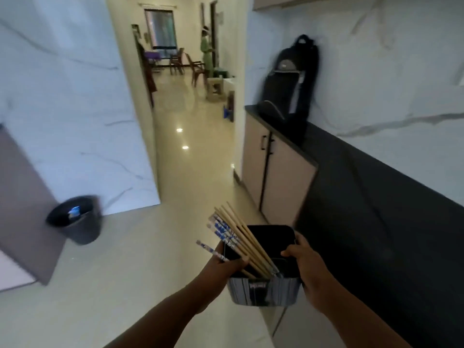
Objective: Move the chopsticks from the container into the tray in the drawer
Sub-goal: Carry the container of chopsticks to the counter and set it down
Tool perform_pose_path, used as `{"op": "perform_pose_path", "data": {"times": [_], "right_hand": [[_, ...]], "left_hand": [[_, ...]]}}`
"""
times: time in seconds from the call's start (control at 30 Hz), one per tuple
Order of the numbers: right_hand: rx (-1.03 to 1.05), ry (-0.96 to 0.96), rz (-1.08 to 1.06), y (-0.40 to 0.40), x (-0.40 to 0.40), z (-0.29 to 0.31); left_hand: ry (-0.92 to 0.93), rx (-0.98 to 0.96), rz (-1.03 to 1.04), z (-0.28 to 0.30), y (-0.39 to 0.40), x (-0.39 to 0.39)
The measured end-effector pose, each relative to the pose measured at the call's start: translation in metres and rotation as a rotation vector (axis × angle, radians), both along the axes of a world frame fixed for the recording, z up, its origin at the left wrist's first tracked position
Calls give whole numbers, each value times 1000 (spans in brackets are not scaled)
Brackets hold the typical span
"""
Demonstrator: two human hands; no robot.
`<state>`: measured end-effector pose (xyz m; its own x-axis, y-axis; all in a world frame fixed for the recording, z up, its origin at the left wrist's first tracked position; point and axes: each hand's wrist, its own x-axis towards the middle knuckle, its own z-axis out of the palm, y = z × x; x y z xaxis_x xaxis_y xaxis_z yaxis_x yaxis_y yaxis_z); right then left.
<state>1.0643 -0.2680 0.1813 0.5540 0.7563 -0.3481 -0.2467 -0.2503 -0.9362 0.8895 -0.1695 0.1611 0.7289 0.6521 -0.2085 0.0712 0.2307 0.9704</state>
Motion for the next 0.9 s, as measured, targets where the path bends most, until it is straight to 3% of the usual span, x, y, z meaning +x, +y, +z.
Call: {"op": "perform_pose_path", "data": {"times": [0.43, 0.57, 0.9], "right_hand": [[-123, 15, 880, 116, -416, -29], [-104, -3, 1096, 130, -529, -26], [-102, 1, 1547, 163, -756, -38]], "left_hand": [[101, -238, 703, -20, -29, -444], [106, -188, 985, -12, -53, -537], [154, -46, 1398, -12, -87, -716]]}}
